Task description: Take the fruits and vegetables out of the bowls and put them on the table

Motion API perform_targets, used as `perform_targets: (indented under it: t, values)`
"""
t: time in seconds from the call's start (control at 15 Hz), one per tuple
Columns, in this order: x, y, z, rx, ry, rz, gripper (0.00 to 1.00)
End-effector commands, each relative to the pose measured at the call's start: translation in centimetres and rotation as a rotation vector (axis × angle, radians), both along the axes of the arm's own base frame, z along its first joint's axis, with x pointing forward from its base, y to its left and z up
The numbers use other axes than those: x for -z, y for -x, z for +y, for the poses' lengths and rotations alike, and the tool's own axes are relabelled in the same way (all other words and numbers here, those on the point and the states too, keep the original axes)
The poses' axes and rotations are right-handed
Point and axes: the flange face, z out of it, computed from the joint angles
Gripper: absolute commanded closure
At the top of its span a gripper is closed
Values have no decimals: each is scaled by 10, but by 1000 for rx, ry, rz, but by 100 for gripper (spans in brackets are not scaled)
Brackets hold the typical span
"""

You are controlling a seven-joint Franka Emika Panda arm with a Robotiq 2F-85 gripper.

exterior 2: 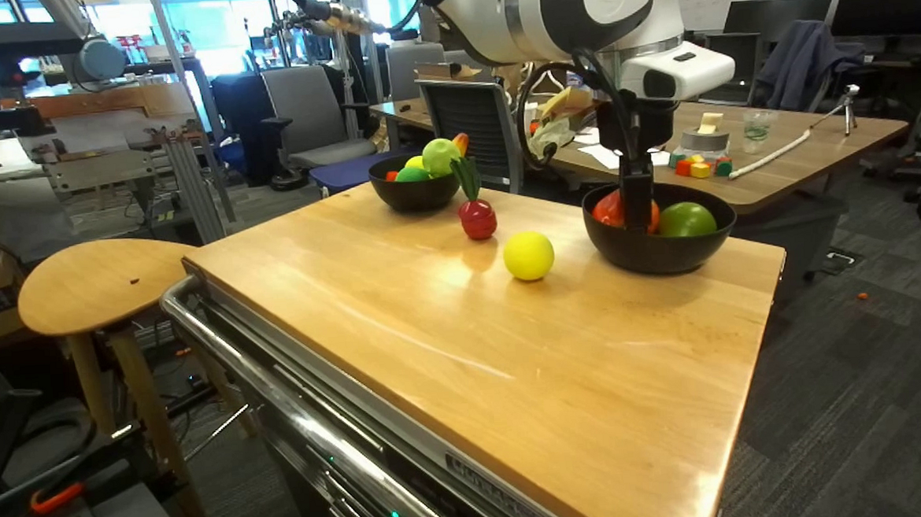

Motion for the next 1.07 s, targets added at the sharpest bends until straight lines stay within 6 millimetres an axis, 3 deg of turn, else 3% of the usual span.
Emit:
perform_targets:
  t: [0.0,0.2,0.4,0.6,0.8,1.0]
  values:
    - [-54,12,-4,-10,-26,-77,33]
    - [-98,26,-8,-5,-25,-158,33]
    - [-127,56,-11,10,-30,-151,33]
    - [-125,93,-13,21,-27,-107,33]
    - [-111,129,-17,36,-11,-46,33]
    - [-95,148,-20,40,-1,-10,33]
